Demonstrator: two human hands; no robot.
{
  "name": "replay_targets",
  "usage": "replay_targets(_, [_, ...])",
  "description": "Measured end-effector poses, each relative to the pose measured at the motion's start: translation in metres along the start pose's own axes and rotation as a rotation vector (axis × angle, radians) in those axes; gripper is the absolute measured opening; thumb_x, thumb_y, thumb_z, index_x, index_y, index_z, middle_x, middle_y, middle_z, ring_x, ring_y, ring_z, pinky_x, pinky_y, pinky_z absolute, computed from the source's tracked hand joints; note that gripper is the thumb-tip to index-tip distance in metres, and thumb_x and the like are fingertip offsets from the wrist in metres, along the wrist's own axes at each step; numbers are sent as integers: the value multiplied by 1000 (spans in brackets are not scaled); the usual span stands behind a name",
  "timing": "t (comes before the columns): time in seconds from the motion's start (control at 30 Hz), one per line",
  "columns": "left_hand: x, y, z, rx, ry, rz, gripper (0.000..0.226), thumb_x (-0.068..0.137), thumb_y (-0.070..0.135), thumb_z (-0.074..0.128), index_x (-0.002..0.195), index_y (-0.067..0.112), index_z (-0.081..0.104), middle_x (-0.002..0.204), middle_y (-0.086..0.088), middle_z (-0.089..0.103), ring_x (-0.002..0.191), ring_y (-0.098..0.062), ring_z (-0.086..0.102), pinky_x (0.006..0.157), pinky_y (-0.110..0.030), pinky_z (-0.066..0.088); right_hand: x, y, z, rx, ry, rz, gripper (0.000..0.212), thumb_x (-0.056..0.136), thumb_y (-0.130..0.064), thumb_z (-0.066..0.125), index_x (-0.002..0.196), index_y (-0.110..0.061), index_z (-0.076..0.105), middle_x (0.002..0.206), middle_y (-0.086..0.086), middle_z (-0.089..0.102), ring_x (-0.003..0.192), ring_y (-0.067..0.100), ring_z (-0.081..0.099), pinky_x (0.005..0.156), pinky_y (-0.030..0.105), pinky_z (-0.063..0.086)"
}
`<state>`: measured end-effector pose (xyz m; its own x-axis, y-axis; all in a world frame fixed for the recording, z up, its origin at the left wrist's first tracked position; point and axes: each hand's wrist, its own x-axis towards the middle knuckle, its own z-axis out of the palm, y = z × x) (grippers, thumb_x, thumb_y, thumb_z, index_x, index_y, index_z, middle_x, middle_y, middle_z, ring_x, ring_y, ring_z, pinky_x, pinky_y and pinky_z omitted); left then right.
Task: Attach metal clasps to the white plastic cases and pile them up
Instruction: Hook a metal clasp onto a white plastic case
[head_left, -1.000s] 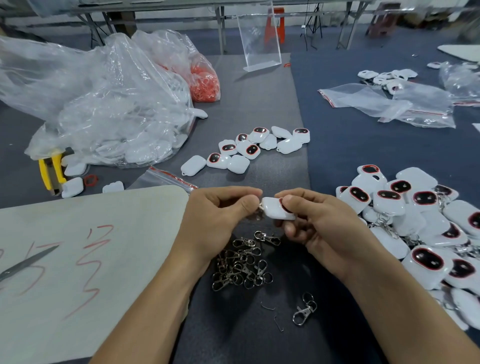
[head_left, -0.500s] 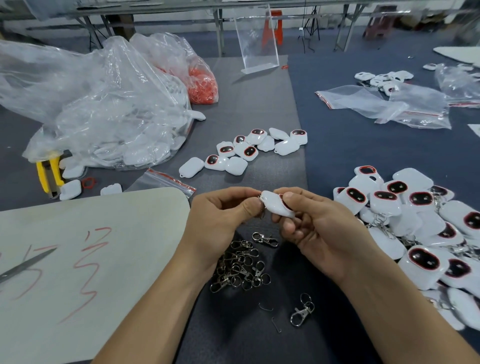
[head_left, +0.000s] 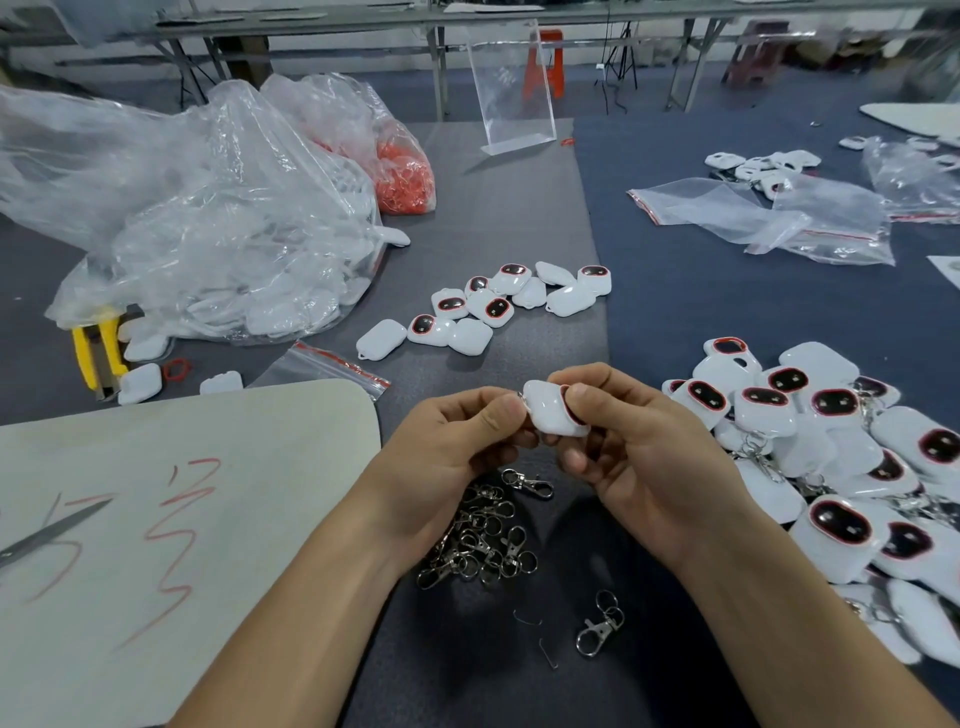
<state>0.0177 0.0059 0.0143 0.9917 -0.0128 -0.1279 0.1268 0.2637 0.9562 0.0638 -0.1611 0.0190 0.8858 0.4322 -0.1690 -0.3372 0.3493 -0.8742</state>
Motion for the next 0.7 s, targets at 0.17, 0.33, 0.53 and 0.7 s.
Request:
replay_targets(0.17, [-1, 1, 0, -88, -39, 6, 3, 74, 22, 72, 72, 20, 72, 75, 0, 65, 69, -11, 59, 75, -26, 46, -1, -2, -3, -46, -20, -34, 14, 72, -19, 72, 85, -16, 76, 75, 11, 69, 52, 18, 51, 47, 23, 42])
replay_targets(0.33, [1, 4, -7, 29, -5, 75, 19, 69, 21, 75, 78, 7, 66, 72, -3, 63, 62, -13, 60, 65, -22, 52, -2, -3, -4, -92, -19, -50, 14, 72, -19, 72, 86, -16, 76, 74, 10, 68, 50, 19, 48, 49, 26, 37])
replay_targets(0.53, [5, 1, -15, 305, 23, 203, 15, 73, 16, 77, 79, 5, 69, 69, -1, 66, 63, -10, 57, 64, -18, 48, -1, -2, -3, -122, 40, -14, 17, 91, -4, 64, 85, -14, 76, 74, 11, 68, 46, 17, 47, 45, 23, 37])
replay_targets(0.7, [6, -1, -22, 455, 49, 180, 11, 71, 20, 80, 77, 14, 73, 72, -3, 68, 66, -11, 57, 63, -20, 46, -1, 1, -1, -114, 85, 19, 23, 94, -3, 62, 81, -14, 77, 75, 11, 71, 47, 16, 48, 43, 21, 35])
